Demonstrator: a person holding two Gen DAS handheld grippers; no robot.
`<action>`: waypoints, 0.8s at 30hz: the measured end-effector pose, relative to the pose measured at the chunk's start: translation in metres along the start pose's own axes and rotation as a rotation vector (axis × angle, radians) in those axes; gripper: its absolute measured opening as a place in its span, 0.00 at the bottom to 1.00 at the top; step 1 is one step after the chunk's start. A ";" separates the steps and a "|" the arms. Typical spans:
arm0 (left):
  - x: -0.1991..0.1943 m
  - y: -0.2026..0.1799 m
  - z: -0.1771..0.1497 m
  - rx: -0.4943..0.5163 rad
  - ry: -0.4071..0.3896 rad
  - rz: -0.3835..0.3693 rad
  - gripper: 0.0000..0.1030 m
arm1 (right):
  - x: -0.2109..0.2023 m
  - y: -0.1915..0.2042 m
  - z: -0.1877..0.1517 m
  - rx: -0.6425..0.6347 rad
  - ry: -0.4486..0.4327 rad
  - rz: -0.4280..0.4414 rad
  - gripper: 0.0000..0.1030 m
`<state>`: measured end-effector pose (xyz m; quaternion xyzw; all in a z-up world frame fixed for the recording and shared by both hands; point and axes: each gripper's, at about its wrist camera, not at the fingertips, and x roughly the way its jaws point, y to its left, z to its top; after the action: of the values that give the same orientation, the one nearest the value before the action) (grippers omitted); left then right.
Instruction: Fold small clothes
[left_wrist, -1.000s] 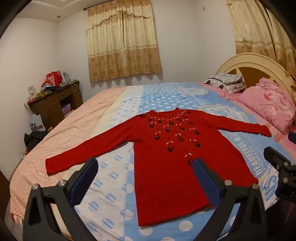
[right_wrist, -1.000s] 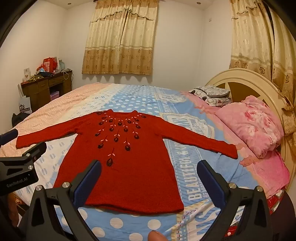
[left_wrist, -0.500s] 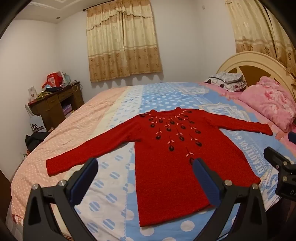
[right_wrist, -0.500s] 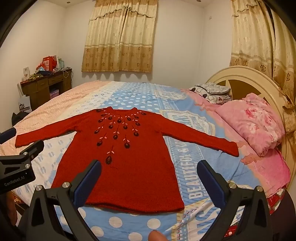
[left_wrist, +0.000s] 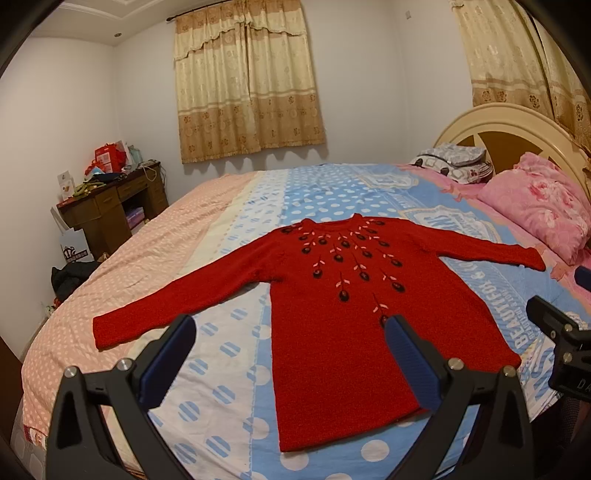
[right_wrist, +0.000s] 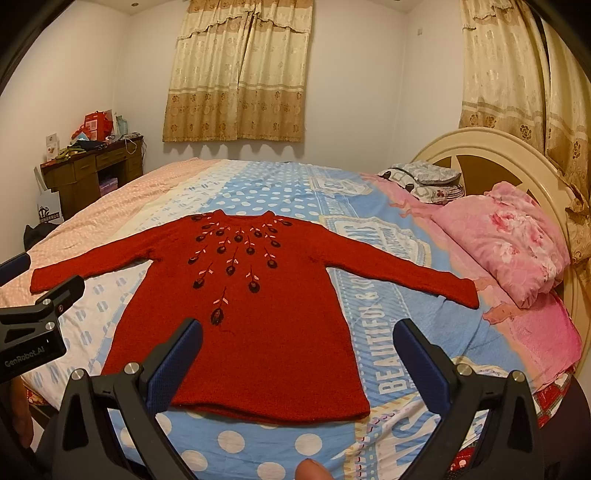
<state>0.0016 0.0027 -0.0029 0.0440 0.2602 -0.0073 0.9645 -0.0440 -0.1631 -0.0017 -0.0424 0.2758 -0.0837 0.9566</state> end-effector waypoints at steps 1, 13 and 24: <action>0.000 0.000 0.000 0.000 0.000 -0.001 1.00 | 0.000 0.000 0.000 0.001 0.000 0.000 0.99; 0.000 0.001 0.000 -0.001 -0.001 0.000 1.00 | 0.001 0.000 0.000 -0.001 0.002 0.001 0.99; 0.000 0.001 0.000 -0.001 -0.002 -0.001 1.00 | 0.002 0.000 0.000 -0.003 0.003 -0.002 0.99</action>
<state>0.0017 0.0038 -0.0027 0.0434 0.2595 -0.0078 0.9647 -0.0424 -0.1633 -0.0030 -0.0439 0.2774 -0.0843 0.9560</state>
